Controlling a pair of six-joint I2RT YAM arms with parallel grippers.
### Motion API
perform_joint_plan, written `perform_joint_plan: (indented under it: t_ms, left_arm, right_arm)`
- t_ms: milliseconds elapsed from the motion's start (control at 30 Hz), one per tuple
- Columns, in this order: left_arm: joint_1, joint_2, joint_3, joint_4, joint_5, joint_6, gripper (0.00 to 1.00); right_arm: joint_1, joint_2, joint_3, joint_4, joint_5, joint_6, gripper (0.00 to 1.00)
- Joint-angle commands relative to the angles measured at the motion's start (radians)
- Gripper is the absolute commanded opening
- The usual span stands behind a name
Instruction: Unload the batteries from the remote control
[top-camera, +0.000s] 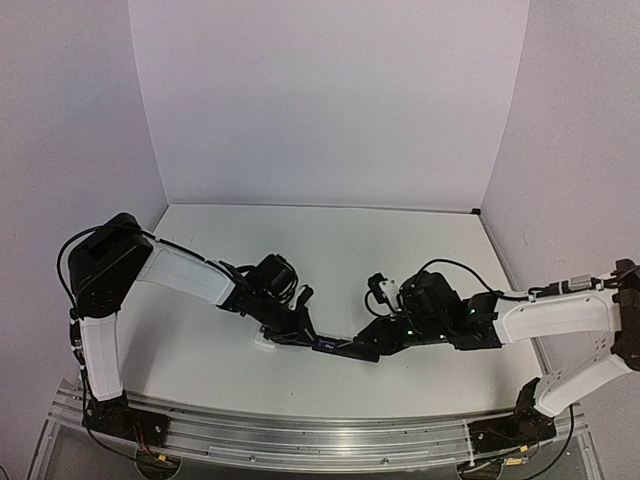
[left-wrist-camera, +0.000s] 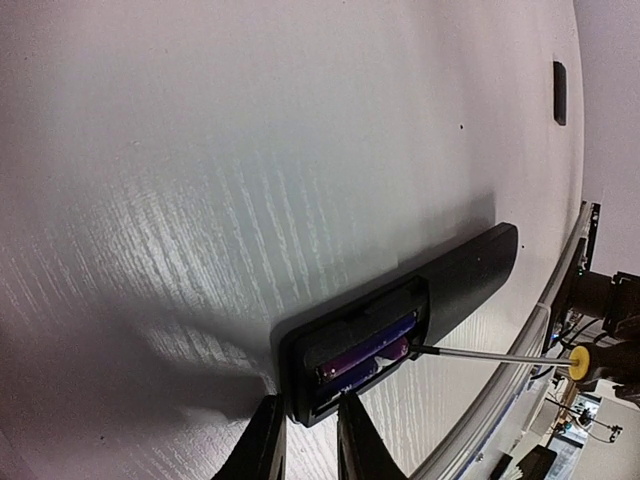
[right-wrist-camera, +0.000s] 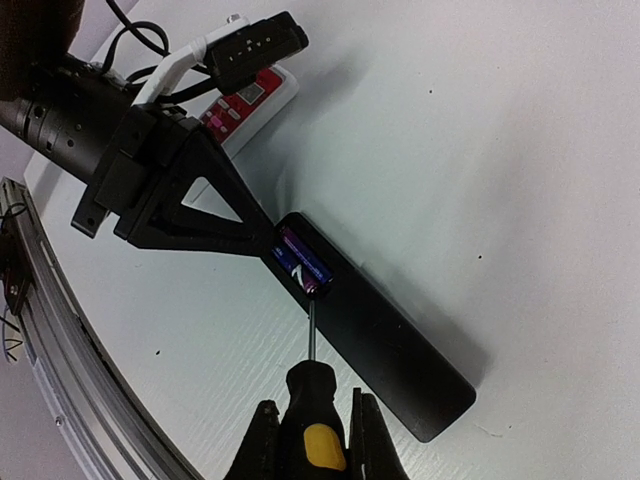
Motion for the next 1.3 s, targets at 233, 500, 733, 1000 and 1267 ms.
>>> perform_joint_plan:
  t_ms: [233, 500, 733, 1000, 1267]
  left_arm:
    - [0.003, 0.028, -0.004, 0.071, 0.047, -0.034, 0.18]
    - [0.003, 0.031, -0.018, 0.135, 0.1, -0.056, 0.19]
    - [0.003, 0.022, -0.089, 0.263, 0.163, -0.113, 0.19]
    - [0.003, 0.028, -0.109, 0.301, 0.177, -0.13, 0.19]
    - [0.003, 0.033, -0.114, 0.309, 0.182, -0.127, 0.19]
  right_arm:
    - [-0.002, 0.025, -0.013, 0.075, -0.001, 0.011, 0.0]
    - [-0.002, 0.036, -0.079, 0.17, 0.016, 0.071, 0.0]
    - [-0.002, 0.044, -0.156, 0.304, 0.002, 0.15, 0.0]
    - [-0.004, 0.082, -0.243, 0.529, -0.034, 0.224, 0.0]
    - [-0.004, 0.159, -0.278, 0.788, -0.091, 0.294, 0.0]
